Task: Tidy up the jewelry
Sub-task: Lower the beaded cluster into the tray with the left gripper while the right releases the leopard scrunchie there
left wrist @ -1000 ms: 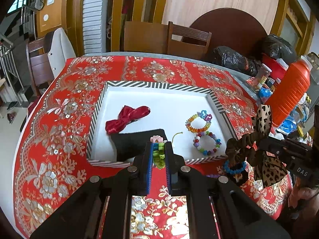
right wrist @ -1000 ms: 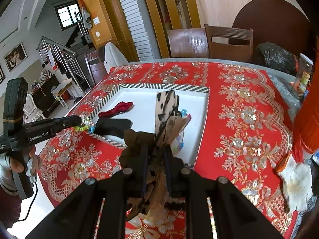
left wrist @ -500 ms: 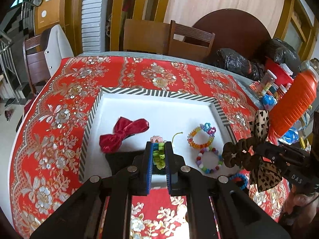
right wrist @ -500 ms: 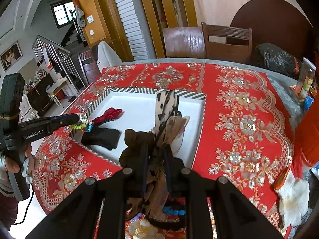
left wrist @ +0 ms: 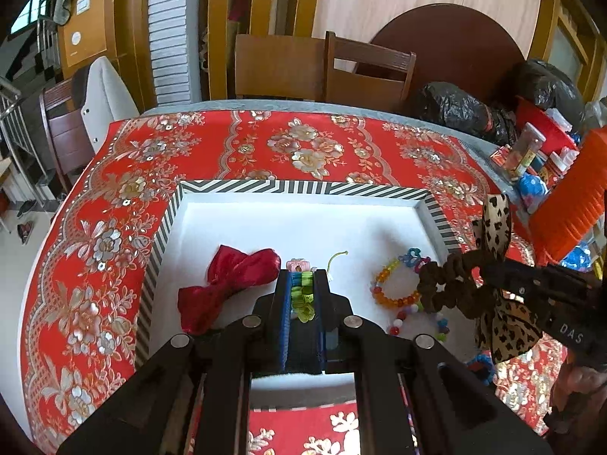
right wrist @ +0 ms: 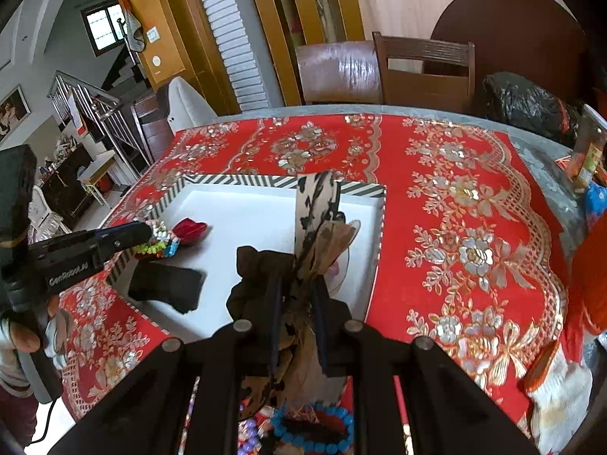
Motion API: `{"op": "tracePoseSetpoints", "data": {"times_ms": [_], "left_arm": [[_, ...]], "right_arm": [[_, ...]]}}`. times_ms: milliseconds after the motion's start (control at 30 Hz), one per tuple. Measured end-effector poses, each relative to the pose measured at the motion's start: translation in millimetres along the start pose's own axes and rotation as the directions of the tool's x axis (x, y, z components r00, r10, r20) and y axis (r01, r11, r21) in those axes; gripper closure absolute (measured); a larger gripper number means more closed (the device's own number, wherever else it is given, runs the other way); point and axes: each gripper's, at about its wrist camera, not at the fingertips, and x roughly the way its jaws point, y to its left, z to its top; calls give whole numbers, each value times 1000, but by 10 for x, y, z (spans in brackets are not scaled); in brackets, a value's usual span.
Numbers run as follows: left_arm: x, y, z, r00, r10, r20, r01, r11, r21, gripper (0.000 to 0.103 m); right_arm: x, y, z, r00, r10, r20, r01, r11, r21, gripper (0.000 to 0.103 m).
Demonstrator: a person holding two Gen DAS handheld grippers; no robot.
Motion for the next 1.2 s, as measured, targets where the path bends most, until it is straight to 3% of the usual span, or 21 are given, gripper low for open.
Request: {"op": "tracePoseSetpoints", "data": {"times_ms": [600,867,1000,1133,1200], "left_arm": [[304,-19,115,1000,-1,-21,1,1000,-1,79],[541,-61,85,998,17,-61,-18,1000,-6,79],[641,-47,41,996,29,-85,-31,999,-15,79],[703,-15,-2,994,37,-102,-41,999,-33,79],[711,-14,-14,994,44,-104,-47,998,-30,79]], "right_arm": [[414,-90,332,1000,-10,-22,10,999,40,88],[804,-111,545,998,-25,-63,29,998,61,88],[1069,-112,562,996,5,-93,3,997,82,88],[1265,-153,558,992,74,-98,-57,983,173,87],[1351,-144,547,993,59,-105,-41,984,171,84]]}}
